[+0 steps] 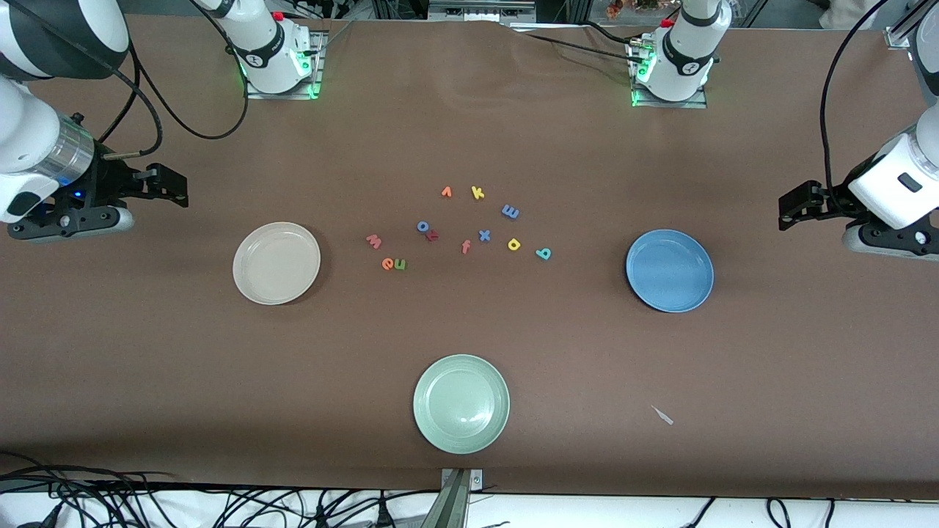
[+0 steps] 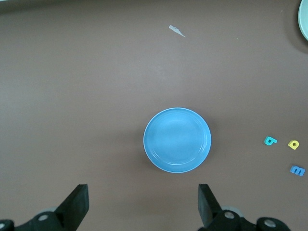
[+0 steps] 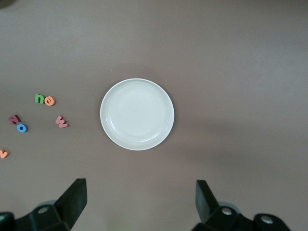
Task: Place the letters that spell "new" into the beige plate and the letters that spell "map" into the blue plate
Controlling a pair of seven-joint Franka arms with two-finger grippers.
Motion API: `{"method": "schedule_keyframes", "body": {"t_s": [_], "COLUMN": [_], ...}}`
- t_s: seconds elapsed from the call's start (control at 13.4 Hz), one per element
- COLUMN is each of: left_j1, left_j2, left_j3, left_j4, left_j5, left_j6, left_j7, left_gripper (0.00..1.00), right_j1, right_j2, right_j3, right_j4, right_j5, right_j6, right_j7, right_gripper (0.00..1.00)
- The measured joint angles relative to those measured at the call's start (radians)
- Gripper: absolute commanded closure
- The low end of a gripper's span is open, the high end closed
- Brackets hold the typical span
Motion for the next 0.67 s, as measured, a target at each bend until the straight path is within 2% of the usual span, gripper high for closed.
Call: {"method": "schedule_keyframes", "body": {"t_s": [0.67], "left_j1": [0.012], "left_j2": [0.000], "left_j3": [0.000], "left_j4": [0.005], "left_j5": [0.000], "left_j6": [0.000], "left_j7": [0.001], "left_gripper": [0.00], "right_j1": [0.001], "right_j2": [0.000], "right_j3": [0.024], "right_j4": [-0.012], "right_j5": [0.002], "right_j6": [0.017], "right_j7": [0.003], "right_gripper": [0.00]}}
